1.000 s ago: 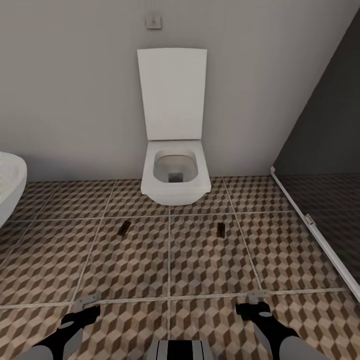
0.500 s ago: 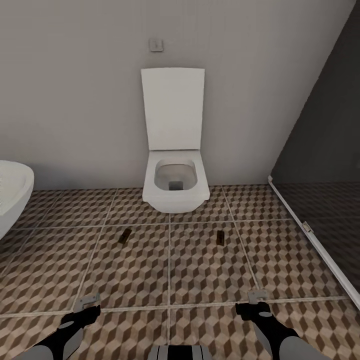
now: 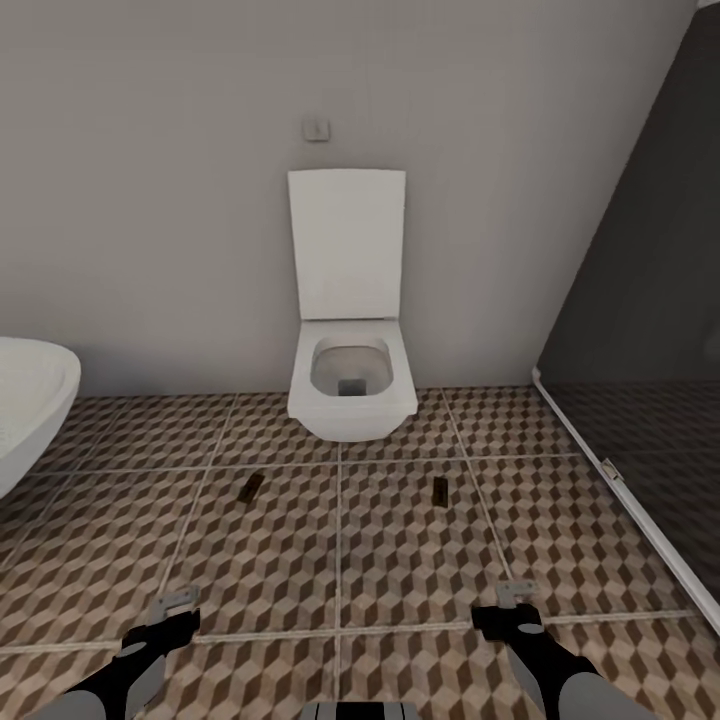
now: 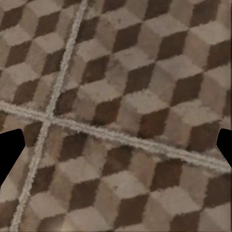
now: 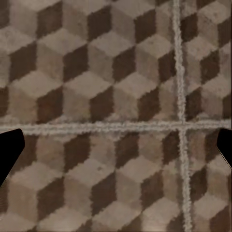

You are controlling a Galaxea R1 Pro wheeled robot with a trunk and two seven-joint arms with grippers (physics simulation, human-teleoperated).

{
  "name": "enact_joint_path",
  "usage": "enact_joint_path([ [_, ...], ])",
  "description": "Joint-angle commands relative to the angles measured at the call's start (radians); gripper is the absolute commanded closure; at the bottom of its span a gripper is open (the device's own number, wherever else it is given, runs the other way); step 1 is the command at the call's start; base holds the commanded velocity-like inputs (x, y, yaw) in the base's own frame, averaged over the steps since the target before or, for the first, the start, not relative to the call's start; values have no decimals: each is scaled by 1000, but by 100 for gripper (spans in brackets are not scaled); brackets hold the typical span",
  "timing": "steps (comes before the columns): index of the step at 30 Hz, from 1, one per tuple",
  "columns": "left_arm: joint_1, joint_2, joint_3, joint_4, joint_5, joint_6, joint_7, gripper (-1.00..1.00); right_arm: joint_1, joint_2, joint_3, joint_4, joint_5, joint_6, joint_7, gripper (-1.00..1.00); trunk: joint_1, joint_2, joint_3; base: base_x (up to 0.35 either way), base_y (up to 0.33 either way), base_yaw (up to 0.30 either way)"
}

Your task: Take the four mousetraps from the cabinet in the bathroom and place them on the bathroom floor. Make sure all four end up on the same floor surface, and ensure that at least two of them are either under or directly next to the same bathroom sink.

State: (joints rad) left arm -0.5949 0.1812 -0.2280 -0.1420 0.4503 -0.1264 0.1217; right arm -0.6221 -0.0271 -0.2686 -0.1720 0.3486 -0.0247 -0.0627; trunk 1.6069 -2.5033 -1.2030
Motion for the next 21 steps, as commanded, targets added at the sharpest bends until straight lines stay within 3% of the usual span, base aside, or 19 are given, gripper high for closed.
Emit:
enact_joint_path([
  [1,0,0,-9,0,8,-2,4,-100,-1,1,-8,1,10,-2,-2,-100,-1,0,3,0,0,0],
  [15,0,0,-8,-1,8,-2,4,-100,-1,0,-9,0,10,2,-3,-100,-7,3,57,0,0,0],
  [21,0,0,-8,-1,8,-2,4,-100,-1,1,-9,0,10,3,-3,-100,-30,45,76,0,0,0],
])
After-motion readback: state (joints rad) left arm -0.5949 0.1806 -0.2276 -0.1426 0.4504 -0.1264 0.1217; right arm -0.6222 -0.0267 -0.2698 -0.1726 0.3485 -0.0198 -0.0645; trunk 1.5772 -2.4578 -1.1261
